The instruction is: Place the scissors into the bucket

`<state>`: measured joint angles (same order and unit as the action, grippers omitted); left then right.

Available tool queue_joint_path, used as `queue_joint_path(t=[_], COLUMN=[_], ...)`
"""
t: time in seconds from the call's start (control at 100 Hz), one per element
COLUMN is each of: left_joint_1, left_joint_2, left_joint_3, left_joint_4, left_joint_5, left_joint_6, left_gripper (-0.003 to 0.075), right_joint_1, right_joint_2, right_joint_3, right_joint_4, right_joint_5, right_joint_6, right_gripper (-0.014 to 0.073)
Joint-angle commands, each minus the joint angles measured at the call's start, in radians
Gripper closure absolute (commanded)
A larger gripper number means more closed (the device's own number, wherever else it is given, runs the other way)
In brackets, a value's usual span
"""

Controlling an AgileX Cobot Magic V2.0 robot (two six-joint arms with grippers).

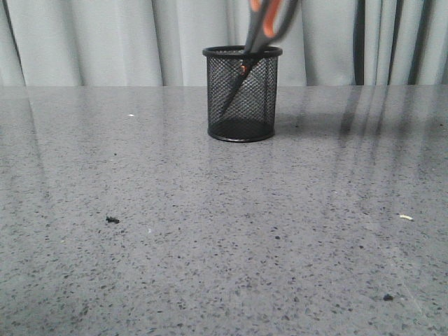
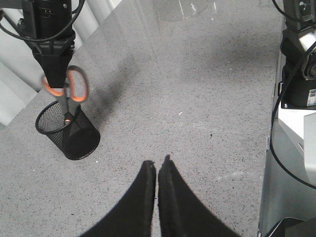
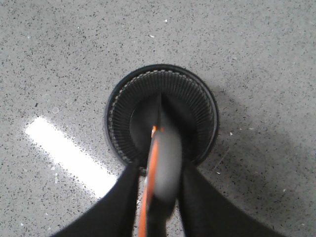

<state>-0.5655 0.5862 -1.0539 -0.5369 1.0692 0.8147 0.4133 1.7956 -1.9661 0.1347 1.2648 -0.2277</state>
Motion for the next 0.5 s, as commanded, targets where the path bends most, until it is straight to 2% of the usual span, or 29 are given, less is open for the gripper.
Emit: queue_joint_path(t=[0.0,0.1,0.32,0.49], left_joint_1=[-0.004,-0.004,-0.004,-0.004], left_joint_2=[0.003,0.003,-0.021,-0.062], left_joint_3=[-0.021,-0.021,0.017,0.084], left_joint_4=[-0.044,-0.044,-0.042,-0.042], left_joint_5=[-0.079,-0.103,-0.212,-0.280], left_joint_6=[-0.013,-0.013,-0.020,-0.021], left_gripper=[0.0740,0.0740,0.0740,0.0740], right_joint_1=[0.001,0.001,0.001,0.001], right_joint_2=[-0.047,-0.047,-0.062,-0.125], right_joint_3=[-0.034,-0.060,-0.194,-0.212], right_joint_4=[0.006,0.006,0.008,0.018], right_joint_5=[-0.002,0.003,0.029,0.029], right_joint_6=[0.001,0.001,0.001,0.008], right_gripper=[0.0291,0.0238,0.0240,0.0256])
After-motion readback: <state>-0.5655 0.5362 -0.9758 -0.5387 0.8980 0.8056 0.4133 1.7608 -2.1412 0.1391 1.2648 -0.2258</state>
